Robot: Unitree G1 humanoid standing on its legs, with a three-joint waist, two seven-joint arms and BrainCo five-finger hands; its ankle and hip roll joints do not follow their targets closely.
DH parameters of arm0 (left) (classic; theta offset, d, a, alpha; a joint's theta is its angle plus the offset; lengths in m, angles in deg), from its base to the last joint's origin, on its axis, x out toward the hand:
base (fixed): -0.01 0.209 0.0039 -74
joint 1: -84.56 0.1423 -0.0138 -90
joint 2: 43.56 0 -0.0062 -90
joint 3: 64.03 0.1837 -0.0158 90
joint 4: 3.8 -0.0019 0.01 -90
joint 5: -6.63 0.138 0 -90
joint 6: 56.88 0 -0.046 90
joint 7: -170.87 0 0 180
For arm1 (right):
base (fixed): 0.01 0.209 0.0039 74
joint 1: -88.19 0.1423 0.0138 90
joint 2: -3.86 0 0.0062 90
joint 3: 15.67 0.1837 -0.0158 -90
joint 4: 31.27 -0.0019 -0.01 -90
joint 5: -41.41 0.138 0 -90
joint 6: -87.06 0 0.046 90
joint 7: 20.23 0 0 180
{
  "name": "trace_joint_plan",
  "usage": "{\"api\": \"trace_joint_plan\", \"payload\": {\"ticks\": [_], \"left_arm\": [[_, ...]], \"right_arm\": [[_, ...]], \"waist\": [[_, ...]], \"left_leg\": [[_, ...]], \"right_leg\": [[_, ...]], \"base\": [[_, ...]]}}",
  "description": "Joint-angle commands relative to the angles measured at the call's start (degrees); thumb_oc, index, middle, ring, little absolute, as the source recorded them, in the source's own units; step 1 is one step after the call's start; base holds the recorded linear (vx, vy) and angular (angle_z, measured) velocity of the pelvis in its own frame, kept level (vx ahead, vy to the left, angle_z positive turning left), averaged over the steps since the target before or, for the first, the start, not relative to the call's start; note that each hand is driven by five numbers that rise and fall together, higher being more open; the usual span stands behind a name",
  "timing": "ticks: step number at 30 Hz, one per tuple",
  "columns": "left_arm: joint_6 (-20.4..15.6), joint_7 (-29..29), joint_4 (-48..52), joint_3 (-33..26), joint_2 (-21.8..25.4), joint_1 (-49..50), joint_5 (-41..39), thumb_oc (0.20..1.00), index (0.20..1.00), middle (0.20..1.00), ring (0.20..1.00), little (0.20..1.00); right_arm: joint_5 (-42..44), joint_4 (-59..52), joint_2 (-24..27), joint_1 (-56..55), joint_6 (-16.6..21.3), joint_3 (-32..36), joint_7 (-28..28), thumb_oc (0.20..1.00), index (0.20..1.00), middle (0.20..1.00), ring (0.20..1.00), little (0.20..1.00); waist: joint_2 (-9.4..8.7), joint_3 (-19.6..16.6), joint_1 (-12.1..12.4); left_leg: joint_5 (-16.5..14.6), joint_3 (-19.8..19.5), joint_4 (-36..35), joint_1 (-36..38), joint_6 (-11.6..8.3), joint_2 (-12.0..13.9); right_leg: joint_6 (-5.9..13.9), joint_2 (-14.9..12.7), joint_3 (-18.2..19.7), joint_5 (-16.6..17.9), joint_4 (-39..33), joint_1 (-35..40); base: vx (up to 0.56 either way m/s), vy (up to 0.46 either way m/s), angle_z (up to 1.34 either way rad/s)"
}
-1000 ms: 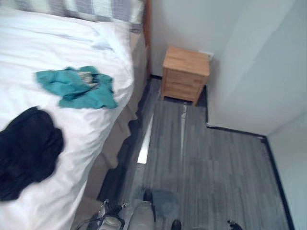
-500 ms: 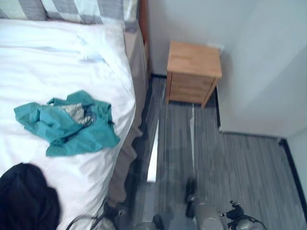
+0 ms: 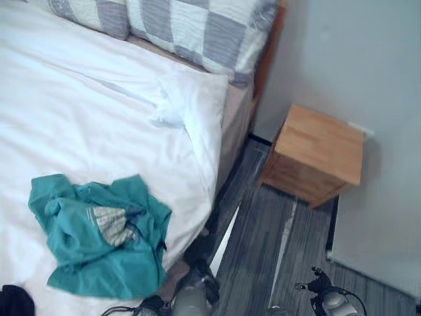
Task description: Tidy up the quilt and then pick up the clothes from the bed and put them into the laundry hamper.
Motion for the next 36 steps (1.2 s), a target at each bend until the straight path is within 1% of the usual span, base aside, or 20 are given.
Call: {"api": "trace_joint_plan", "payload": {"ticks": [1, 3, 6, 8, 9, 10, 11, 12, 15, 16, 17, 18, 19, 21, 22, 24, 26, 30, 35, 36], "left_arm": [[-0.3, -4.7, 2.7, -0.2, 3.1, -2.1, -3.0, 1.000, 1.000, 1.000, 1.000, 1.000], [-0.4, -4.9, 2.9, -0.1, 3.2, -1.9, -3.0, 1.000, 1.000, 1.000, 1.000, 1.000], [-0.8, -5.5, 3.4, 0.4, 3.0, -1.2, -2.5, 1.000, 1.000, 1.000, 1.000, 1.000], [-1.1, -6.2, 3.3, 1.0, 2.5, -2.1, -1.6, 1.000, 1.000, 1.000, 1.000, 1.000], [-1.2, -6.2, 3.0, 1.0, 2.2, -2.3, -1.4, 1.000, 1.000, 1.000, 1.000, 1.000], [-1.2, -6.2, 2.7, 1.1, 2.2, -2.7, -1.3, 1.000, 1.000, 1.000, 1.000, 1.000], [-1.7, -6.3, 2.2, 0.9, 2.5, -2.7, -1.6, 1.000, 1.000, 1.000, 1.000, 1.000], [-2.1, -6.6, 2.4, 0.3, 3.1, -2.1, -2.2, 1.000, 1.000, 1.000, 1.000, 1.000], [-2.5, -6.6, 2.3, -0.5, 3.3, -0.2, -3.1, 1.000, 1.000, 1.000, 1.000, 1.000], [-2.8, -6.1, 1.2, -0.5, 3.2, 1.1, -3.6, 1.000, 1.000, 1.000, 1.000, 1.000], [-2.8, -6.1, 1.2, -0.6, 3.1, 1.1, -3.6, 1.000, 1.000, 1.000, 1.000, 1.000], [-2.4, -6.1, 0.4, -0.1, 2.8, 1.4, -3.6, 1.000, 1.000, 1.000, 1.000, 1.000], [-2.4, -6.1, 0.4, -0.2, 2.7, 1.4, -3.6, 1.000, 1.000, 1.000, 1.000, 1.000], [-1.9, -5.2, -0.2, 0.6, 2.8, 1.2, -2.3, 1.000, 1.000, 1.000, 1.000, 1.000], [-1.7, -4.9, -0.4, 0.9, 3.0, 1.0, -1.6, 1.000, 1.000, 1.000, 1.000, 1.000], [-1.4, -4.3, 0.9, 1.6, 3.7, 1.2, -0.9, 1.000, 1.000, 1.000, 1.000, 1.000], [-1.6, -3.1, 1.4, 2.6, 3.4, 1.7, -0.2, 1.000, 1.000, 1.000, 1.000, 1.000], [-2.3, -3.1, 2.2, 4.5, 3.7, 0.9, -0.9, 1.000, 1.000, 1.000, 1.000, 1.000], [-2.9, -3.8, 2.6, 6.6, 3.8, -1.2, -1.8, 1.000, 1.000, 1.000, 1.000, 1.000], [-3.2, -3.8, 2.7, 7.5, 3.7, -2.5, -2.5, 1.000, 1.000, 1.000, 1.000, 1.000]], "right_arm": [[-0.6, -8.4, 3.0, 5.1, 1.1, 3.7, 2.9, 1.000, 1.000, 1.000, 1.000, 1.000], [-1.0, -11.0, 3.7, 5.0, 1.1, 4.3, 3.9, 1.000, 1.000, 1.000, 1.000, 1.000], [-2.8, -17.7, 5.9, 4.7, 0.7, 6.2, 7.3, 1.000, 1.000, 1.000, 1.000, 1.000], [-5.1, -24.0, 8.1, 2.7, 0.1, 8.7, 9.7, 1.000, 1.000, 1.000, 1.000, 1.000], [-7.1, -28.1, 9.8, 1.7, -0.4, 10.2, 10.5, 1.000, 1.000, 1.000, 1.000, 1.000], [-8.5, -29.6, 10.7, 1.1, -0.6, 10.6, 11.1, 1.000, 1.000, 1.000, 1.000, 1.000], [-10.6, -32.8, 12.8, 1.4, -0.5, 11.5, 11.6, 1.000, 1.000, 1.000, 1.000, 1.000], [-13.8, -36.2, 15.4, 3.2, -0.6, 12.0, 12.4, 1.000, 1.000, 1.000, 1.000, 1.000], [-16.4, -39.7, 19.2, 7.3, 0.1, 10.8, 11.9, 1.000, 1.000, 1.000, 1.000, 1.000], [-18.0, -40.6, 22.3, 11.6, 0.6, 9.0, 11.4, 1.000, 1.000, 1.000, 1.000, 1.000], [-18.0, -40.4, 22.4, 11.8, 0.7, 8.9, 11.5, 1.000, 1.000, 1.000, 1.000, 1.000], [-18.9, -39.9, 25.8, 16.5, 0.5, 7.1, 11.5, 1.000, 1.000, 1.000, 1.000, 1.000], [-18.8, -39.6, 25.9, 16.8, 0.6, 6.9, 11.6, 1.000, 1.000, 1.000, 1.000, 1.000], [-19.6, -37.9, 29.1, 20.1, -0.2, 5.1, 11.4, 1.000, 1.000, 1.000, 1.000, 1.000], [-20.4, -36.7, 30.8, 23.1, -0.6, 3.3, 11.7, 1.000, 1.000, 1.000, 1.000, 1.000], [-20.9, -35.1, 33.2, 27.1, -1.6, 2.1, 11.2, 1.000, 1.000, 1.000, 1.000, 1.000], [-20.2, -33.7, 33.6, 30.0, -2.1, 0.8, 10.0, 1.000, 1.000, 1.000, 1.000, 1.000], [-17.5, -25.8, 33.3, 39.8, -1.8, -5.2, 9.4, 1.000, 1.000, 1.000, 1.000, 1.000], [-13.6, -14.1, 29.1, 46.5, -2.2, -10.2, 8.4, 1.000, 1.000, 1.000, 1.000, 1.000], [-9.9, -5.6, 26.1, 47.9, -2.5, -10.8, 6.3, 0.200, 0.200, 0.200, 0.200, 0.200]], "waist": [[3.21, 2.1, 1.1], [3.22, 2.2, 0.6], [2.80, 1.7, -0.2], [2.34, 1.1, -1.5], [2.00, 0.6, -2.2], [1.79, 0.5, -2.5], [1.10, 0.0, -2.0], [0.57, -0.4, -0.8], [1.00, -0.8, 0.0], [1.66, -0.9, 1.2], [1.82, -0.9, 0.9], [2.70, -0.3, 1.9], [2.79, -0.3, 1.5], [2.83, 0.5, 1.0], [2.78, 0.7, 0.7], [3.39, 1.1, 0.8], [4.61, 0.6, 0.3], [6.95, 1.9, 0.8], [7.85, 3.5, 1.0], [7.91, 4.0, 1.1]], "left_leg": [[-4.0, -2.9, -0.8, 6.8, -8.81, 0.7], [-4.2, -5.2, -1.5, 7.6, -8.91, 0.2], [-3.9, -11.6, -3.0, 8.2, -10.70, -0.2], [-2.0, -17.0, -4.0, 6.5, -11.90, -0.3], [-2.2, -21.7, -4.4, 6.5, -12.59, -0.3], [-2.4, -23.6, -4.7, 6.8, -13.06, -0.1], [-2.8, -25.3, -4.8, 7.3, -13.64, 0.1], [-1.9, -27.7, -3.9, 6.0, -14.51, 1.4], [0.1, -30.6, -4.7, 5.0, -16.30, 3.9], [3.0, -32.3, -6.8, 4.2, -17.67, 5.6], [3.2, -32.5, -7.0, 4.3, -17.75, 5.7], [6.2, -32.0, -8.1, 2.2, -19.28, 6.7], [6.3, -32.3, -8.1, 2.0, -19.31, 6.7], [5.4, -24.3, -5.8, 1.4, -18.49, 7.2], [3.5, -18.1, -1.9, 2.1, -18.20, 7.6], [1.8, -15.7, 3.8, 1.6, -18.47, 6.4], [2.3, -12.8, 1.3, 1.6, -18.47, 6.2], [5.7, -14.0, -5.0, 1.1, -19.14, 5.8], [7.0, -14.0, -6.5, 0.1, -19.31, 5.8], [7.1, -14.2, -6.4, 0.1, -19.26, 6.0]], "right_leg": [[2.56, -4.3, 4.8, 5.2, 0.1, -11.6], [2.25, -4.8, 6.1, 3.6, -2.1, -12.3], [0.67, -3.9, 15.3, 0.9, -19.7, -11.3], [0.43, -1.8, 27.7, 2.5, -30.0, -11.4], [0.92, -0.8, 36.0, 2.3, -32.3, -11.2], [1.29, -0.3, 38.8, 2.5, -33.0, -11.2], [1.19, -0.4, 38.6, 2.7, -34.6, -10.0], [1.41, -0.4, 35.6, 2.5, -35.6, -9.1], [-0.03, 1.9, 33.7, 1.6, -37.6, -7.7], [-1.13, 3.3, 31.0, 1.2, -39.9, -6.2], [-1.21, 3.4, 30.7, 1.2, -40.0, -6.1], [-1.76, 3.9, 27.4, 1.5, -41.7, -5.4], [-1.77, 3.9, 27.2, 1.5, -41.8, -5.3], [-1.90, 2.8, 22.5, 1.7, -42.4, -4.8], [-2.27, 2.6, 19.9, 2.0, -42.6, -4.9], [-3.38, 3.2, 17.7, 1.7, -43.0, -5.3], [-3.14, 3.6, 15.1, 1.9, -43.3, -5.6], [-3.23, 3.8, 13.7, 2.6, -42.3, -8.2], [-3.37, 3.1, 14.0, 2.8, -39.9, -11.6], [-3.52, 2.8, 14.1, 2.6, -39.1, -12.0]], "base": [[0.41, -0.074, 1.14], [0.21, -0.089, 1.30], [0.26, -0.287, 1.48], [0.25, -0.431, 1.68], [0.35, -0.404, 2.21], [0.34, -0.437, 2.44], [0.25, -0.546, 2.40], [0.23, -0.645, 2.09], [0.12, -0.394, 1.04], [0.11, -0.364, 0.35], [0.03, -0.386, 0.43], [-0.03, -0.166, 0.44], [-0.05, -0.224, 0.66], [-0.09, -0.158, 0.77], [-0.14, -0.186, 1.12], [-0.13, -0.159, 1.23], [-0.02, -0.054, 0.95], [-0.06, 0.028, 0.56], [-0.08, 0.042, 0.19], [-0.06, 0.040, 0.12]]}}
